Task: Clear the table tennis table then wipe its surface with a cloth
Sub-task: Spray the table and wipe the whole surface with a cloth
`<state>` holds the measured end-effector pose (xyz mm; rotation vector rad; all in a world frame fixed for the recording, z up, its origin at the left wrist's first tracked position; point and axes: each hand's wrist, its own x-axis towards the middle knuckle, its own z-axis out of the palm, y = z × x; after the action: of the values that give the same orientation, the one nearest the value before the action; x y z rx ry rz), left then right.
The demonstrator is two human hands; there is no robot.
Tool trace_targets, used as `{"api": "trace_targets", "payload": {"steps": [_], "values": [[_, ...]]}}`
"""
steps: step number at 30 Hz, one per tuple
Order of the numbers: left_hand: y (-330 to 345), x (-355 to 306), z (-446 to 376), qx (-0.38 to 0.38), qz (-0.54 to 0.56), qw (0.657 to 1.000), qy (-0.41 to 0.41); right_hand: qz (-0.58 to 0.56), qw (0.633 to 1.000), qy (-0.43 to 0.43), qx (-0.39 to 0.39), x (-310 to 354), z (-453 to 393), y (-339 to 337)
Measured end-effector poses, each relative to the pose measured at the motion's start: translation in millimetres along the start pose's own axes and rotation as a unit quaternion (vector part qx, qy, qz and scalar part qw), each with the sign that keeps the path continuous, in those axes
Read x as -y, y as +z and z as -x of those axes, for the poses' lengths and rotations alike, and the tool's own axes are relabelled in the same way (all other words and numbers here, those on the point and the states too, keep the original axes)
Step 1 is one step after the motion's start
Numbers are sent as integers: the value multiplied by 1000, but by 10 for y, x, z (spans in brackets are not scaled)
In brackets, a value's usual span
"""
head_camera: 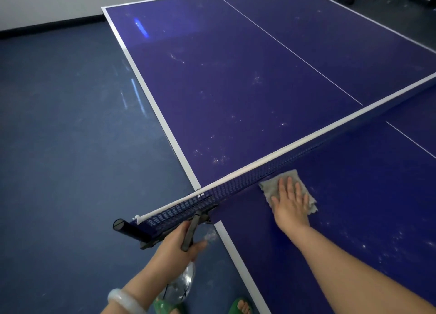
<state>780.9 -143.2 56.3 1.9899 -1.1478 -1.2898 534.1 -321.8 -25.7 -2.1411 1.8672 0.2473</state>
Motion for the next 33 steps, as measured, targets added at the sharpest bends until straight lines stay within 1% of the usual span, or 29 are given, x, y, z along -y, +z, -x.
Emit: {"api": "trace_targets", "payload": {"steps": [1,2,3,4,5,7,9,10,11,13,15,16,17,18,19,22,24,25,26,27,28,30,31,32,33], "values": [[0,6,-7,-4,-2,1000,7,-11,1000,28,-2,70,-35,-14],[2,9,-13,-9,-2,1000,13,-25,999,26,-4,166,-12,14],[7,12,-19,-14,-3,1000,17,-28,1000,-2,-1,291,63,60],[15,17,-27,-17,-5,1000,21,-23,998,-55,0,434,187,146],[23,15,-31,-18,-6,1000,24,-12,992,-127,-5,579,343,235],[34,10,-32,-15,-3,999,28,6,967,-254,-11,747,635,361],[29,30,-34,-14,3,999,31,10,950,-313,6,682,581,326],[23,53,-34,-14,1,999,34,13,951,-308,5,572,433,280],[16,81,-32,-14,-5,999,36,8,962,-274,13,442,257,218],[14,139,-16,-13,-10,999,35,4,989,-145,-3,173,-124,45],[17,177,5,-17,-7,999,35,9,1000,-20,11,48,-355,-121],[17,195,14,-21,-6,999,37,5,1000,17,14,78,-357,-146],[21,211,23,-25,0,999,38,-6,999,33,15,164,-301,-122],[26,226,30,-27,9,999,38,-22,999,22,10,298,-188,-65],[30,233,34,-27,13,999,35,-34,999,-12,4,466,-20,36],[25,243,29,-17,14,999,37,-11,982,-187,-19,907,656,449],[0,218,21,-13,21,998,50,-3,969,-248,-15,917,867,536],[-18,202,17,-17,23,998,59,5,961,-276,-6,823,819,485],[-38,194,8,-24,21,997,69,9,958,-285,-4,674,705,422],[-55,182,-1,-32,20,996,80,3,963,-269,5,512,557,350],[-69,170,-8,-39,19,995,88,-9,975,-224,-5,337,379,272],[-72,128,-29,-47,23,994,98,-31,997,-73,-12,33,35,102],[-63,95,-46,-51,25,993,105,-36,999,-9,-2,-55,-63,29],[-48,49,-66,-57,27,992,114,-39,999,24,8,-72,-91,-8],[-26,-9,-88,-62,32,990,125,-44,999,22,17,-25,-50,-22]]}}
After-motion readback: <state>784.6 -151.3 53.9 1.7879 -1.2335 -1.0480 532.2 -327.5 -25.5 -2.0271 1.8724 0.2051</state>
